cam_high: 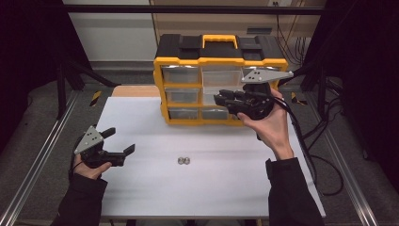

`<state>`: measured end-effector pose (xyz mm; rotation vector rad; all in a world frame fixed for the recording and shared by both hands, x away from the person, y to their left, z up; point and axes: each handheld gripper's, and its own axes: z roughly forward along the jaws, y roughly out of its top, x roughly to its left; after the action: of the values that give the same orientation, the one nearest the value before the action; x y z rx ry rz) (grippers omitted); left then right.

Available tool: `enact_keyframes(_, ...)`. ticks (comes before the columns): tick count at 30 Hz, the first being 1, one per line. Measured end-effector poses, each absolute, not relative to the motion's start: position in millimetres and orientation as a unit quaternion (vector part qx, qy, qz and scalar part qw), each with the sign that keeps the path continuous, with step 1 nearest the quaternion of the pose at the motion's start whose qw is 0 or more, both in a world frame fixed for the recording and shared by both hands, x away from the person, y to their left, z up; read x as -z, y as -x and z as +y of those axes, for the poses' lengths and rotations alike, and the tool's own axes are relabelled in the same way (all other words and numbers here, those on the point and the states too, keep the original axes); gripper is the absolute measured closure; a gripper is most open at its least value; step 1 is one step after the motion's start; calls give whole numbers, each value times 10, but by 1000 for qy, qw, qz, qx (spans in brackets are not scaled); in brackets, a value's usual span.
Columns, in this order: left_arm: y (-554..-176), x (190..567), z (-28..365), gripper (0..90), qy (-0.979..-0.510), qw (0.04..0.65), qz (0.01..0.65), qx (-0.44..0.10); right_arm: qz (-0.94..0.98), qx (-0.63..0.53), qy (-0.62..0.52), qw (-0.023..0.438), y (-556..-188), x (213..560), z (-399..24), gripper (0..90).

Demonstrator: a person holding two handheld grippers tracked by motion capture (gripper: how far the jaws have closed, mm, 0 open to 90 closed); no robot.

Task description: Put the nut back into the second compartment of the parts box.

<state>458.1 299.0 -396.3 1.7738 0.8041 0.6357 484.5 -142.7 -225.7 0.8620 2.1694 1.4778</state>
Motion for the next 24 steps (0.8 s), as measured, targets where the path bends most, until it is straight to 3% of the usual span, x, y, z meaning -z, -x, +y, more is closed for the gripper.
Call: enact_keyframes(24, -4576, 3955, 2993, 11, -739, 521, 333, -266, 748, -522, -340, 228, -5065, 2080, -1477, 702)
